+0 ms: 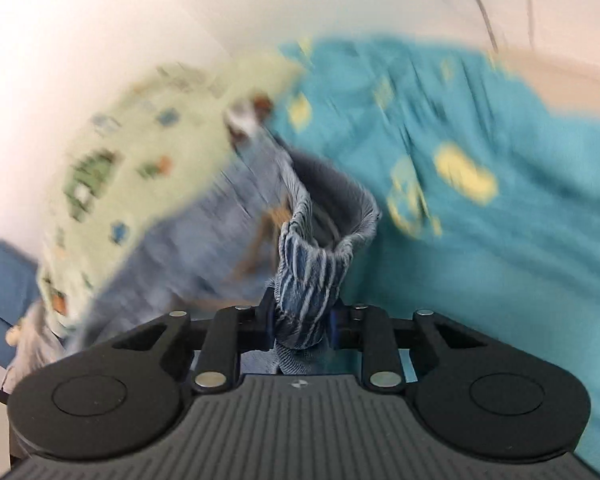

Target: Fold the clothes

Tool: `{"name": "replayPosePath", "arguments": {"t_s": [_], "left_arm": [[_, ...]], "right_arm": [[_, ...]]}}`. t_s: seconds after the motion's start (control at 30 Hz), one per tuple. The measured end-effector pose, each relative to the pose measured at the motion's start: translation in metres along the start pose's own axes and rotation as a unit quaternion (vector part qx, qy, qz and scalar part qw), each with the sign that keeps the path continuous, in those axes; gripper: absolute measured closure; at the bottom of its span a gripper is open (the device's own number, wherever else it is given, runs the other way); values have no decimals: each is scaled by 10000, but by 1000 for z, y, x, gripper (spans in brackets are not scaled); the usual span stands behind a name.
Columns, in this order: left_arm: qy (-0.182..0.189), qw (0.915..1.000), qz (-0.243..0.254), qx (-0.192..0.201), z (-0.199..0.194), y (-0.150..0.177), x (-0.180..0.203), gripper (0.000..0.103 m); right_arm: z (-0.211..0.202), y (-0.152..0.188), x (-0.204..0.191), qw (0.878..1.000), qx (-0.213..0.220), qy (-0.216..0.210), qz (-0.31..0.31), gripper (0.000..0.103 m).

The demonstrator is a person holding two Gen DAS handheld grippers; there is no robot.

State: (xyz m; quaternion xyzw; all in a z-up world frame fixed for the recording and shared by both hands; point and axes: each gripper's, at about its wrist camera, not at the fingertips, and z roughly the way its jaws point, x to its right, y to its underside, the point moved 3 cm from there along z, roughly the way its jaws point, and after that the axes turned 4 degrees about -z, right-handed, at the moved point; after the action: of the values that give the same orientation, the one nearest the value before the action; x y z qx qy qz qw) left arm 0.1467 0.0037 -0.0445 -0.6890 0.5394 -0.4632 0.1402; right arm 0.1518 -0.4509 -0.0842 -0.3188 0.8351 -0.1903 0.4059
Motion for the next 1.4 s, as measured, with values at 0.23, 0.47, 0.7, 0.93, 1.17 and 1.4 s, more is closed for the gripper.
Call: {"name": "replayPosePath", "arguments": {"t_s": [0.23, 0.47, 0.7, 0.93, 1.17, 1.4], "left_arm": [[-4, 10000, -52, 14, 0, -1, -2, 65], [-33, 9999, 46, -82, 4, 3, 0, 65], [-89, 9996, 213, -174, 10, 8, 4, 65], [-126, 9989, 400, -203, 14, 11, 12, 65], [-96, 9990, 405, -156, 8, 11, 13, 64], [-137, 9985, 530, -74, 2, 12, 14, 63]], "right_arm": [[-35, -78, -16, 9981, 570, -198, 100, 81], [-43, -103, 33, 9943, 947, 321, 379, 81], [-6, -42, 145, 9904, 173, 1071, 859, 81], [-11, -36, 138, 9944, -101, 968, 405, 55], [-44, -48, 95, 9926, 34, 1177, -283, 39], [-73, -43, 12, 9921, 227, 469, -1141, 39]]}}
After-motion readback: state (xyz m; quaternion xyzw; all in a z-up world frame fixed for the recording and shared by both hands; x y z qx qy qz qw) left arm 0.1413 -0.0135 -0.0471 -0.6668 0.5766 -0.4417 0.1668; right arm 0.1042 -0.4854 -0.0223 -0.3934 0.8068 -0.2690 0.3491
